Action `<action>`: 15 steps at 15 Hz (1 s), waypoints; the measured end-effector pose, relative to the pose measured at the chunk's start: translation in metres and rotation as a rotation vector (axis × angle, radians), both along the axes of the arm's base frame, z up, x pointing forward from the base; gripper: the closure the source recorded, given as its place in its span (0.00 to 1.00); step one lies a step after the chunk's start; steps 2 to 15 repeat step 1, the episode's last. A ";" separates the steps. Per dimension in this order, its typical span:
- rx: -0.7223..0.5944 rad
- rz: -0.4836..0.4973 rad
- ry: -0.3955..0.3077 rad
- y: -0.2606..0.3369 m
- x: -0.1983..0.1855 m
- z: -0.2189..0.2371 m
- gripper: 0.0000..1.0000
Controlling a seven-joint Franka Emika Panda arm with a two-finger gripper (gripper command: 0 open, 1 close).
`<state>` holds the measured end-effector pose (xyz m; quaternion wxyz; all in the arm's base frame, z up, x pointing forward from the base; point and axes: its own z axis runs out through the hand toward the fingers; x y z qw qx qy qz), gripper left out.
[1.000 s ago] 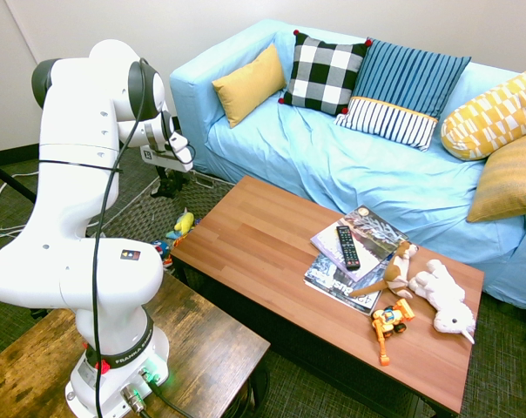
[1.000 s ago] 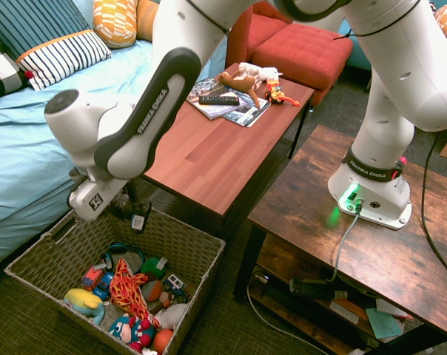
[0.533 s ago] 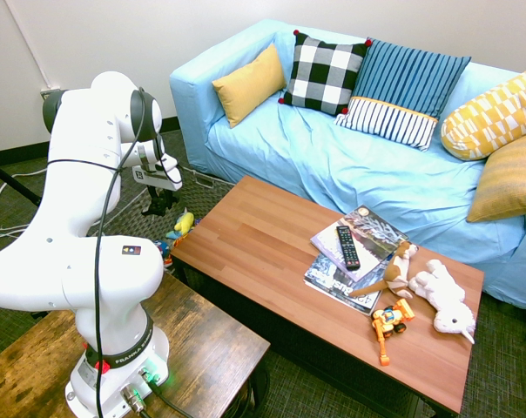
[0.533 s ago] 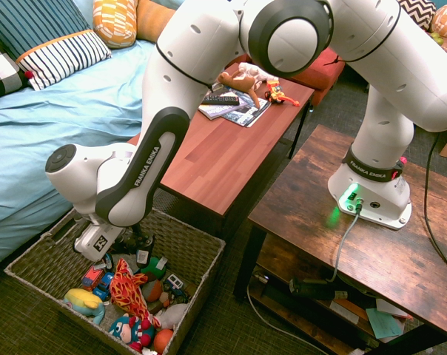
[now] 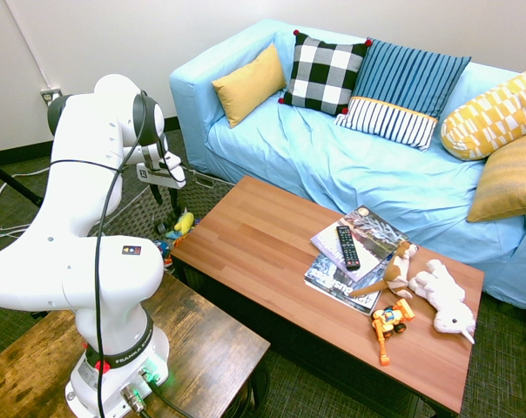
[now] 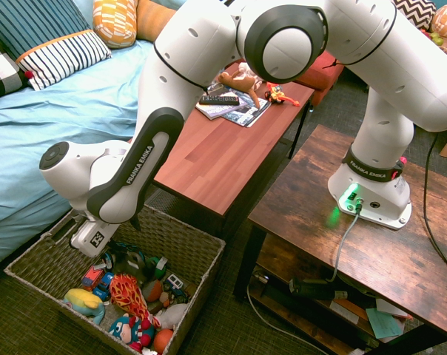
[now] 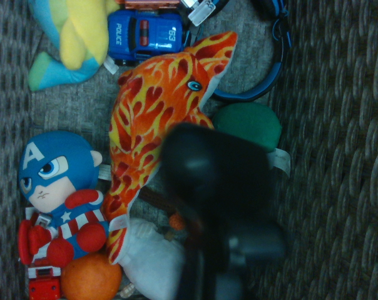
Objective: Put the gamepad in the basket
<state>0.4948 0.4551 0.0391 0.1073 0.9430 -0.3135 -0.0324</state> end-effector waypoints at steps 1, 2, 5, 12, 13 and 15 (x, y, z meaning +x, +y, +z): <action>0.000 0.000 0.001 -0.002 0.002 0.001 0.00; 0.000 0.000 0.001 -0.002 0.002 0.001 0.00; 0.000 0.000 0.001 -0.002 0.002 0.001 0.00; 0.000 0.000 0.001 -0.002 0.002 0.001 0.00; 0.000 0.000 0.001 -0.002 0.002 0.001 0.00; 0.000 0.000 0.001 -0.002 0.002 0.001 0.00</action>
